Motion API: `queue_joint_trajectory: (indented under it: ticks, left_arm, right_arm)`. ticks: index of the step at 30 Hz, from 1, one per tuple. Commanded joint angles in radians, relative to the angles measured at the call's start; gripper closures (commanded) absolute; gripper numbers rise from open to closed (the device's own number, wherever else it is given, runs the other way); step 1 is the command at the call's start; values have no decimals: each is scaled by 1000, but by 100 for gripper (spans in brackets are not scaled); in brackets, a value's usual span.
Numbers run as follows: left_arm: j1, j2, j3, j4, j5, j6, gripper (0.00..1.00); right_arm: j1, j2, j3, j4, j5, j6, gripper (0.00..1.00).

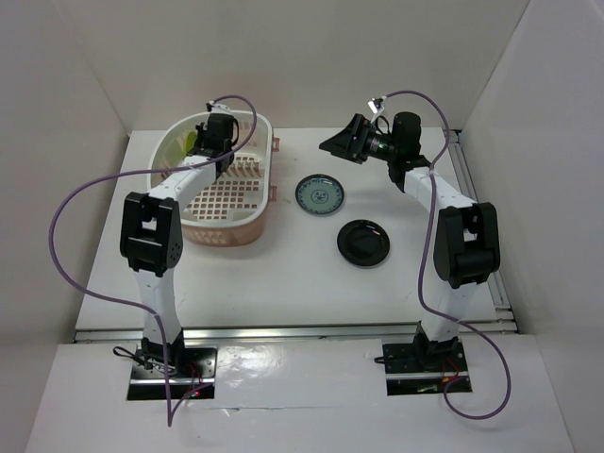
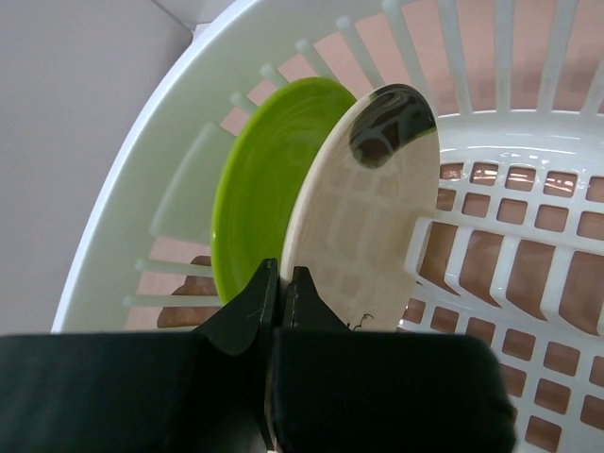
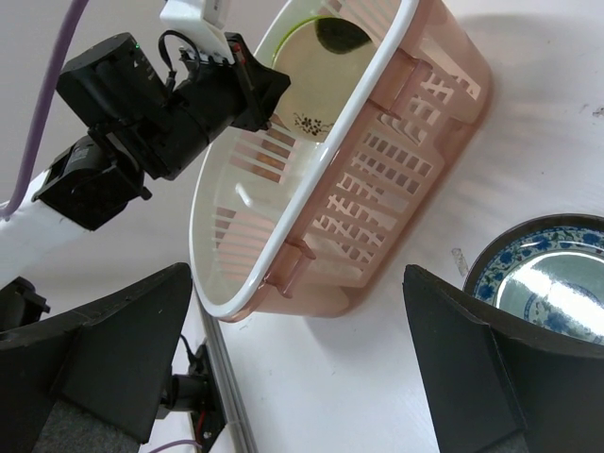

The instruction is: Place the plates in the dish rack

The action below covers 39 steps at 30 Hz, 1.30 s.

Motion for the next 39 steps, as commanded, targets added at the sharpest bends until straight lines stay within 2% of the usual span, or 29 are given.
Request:
queue_joint_trajectory:
  ticks: [1, 4, 6, 12, 15, 18, 20, 25, 26, 27, 28, 30, 33, 36, 39]
  left_arm:
    - [0, 11, 25, 15, -4, -36, 98]
    - [0, 11, 34, 15, -4, -36, 88]
    - [0, 20, 34, 15, -4, -47, 78]
    - [0, 20, 56, 5, -4, -56, 62]
    - [0, 20, 56, -5, -4, -56, 62]
    - [0, 11, 65, -5, 5, -56, 57]
    - [0, 2, 65, -5, 6, -56, 47]
    - [0, -37, 97, -27, 38, -75, 34]
    - [0, -61, 106, -41, 48, -75, 29]
    - [0, -70, 106, -54, 68, -75, 7]
    - [0, -81, 106, -54, 78, -75, 0]
    - [0, -125, 106, -74, 104, -87, 0]
    - [0, -197, 106, -139, 191, -180, 0]
    - [0, -236, 117, -183, 347, -193, 0]
    - [0, -279, 137, -215, 453, -228, 0]
  right_arm:
    - [-6, -14, -5, 50, -12, 6, 0]
    - [-6, -14, -5, 50, -12, 6, 0]
    - [-6, -14, -5, 50, -12, 6, 0]
    - [-6, -14, -5, 50, -12, 6, 0]
    - [-6, -14, -5, 50, -12, 6, 0]
    - [-6, -14, -5, 50, -12, 6, 0]
    - [-6, -14, -5, 50, -12, 6, 0]
    - [-6, -14, -5, -50, 75, -63, 0]
    - [-6, -14, -5, -81, 107, -88, 0]
    - [-6, -14, 9, -120, 179, -141, 0]
    - [-6, -2, 18, -204, 212, -177, 0]
    - [-6, 15, 58, -298, 326, -252, 0]
    - [-32, 40, 28, -355, 400, -338, 0]
    - [-95, 58, -58, -284, 370, -309, 0]
    - [-108, 101, -34, -298, 370, -329, 4]
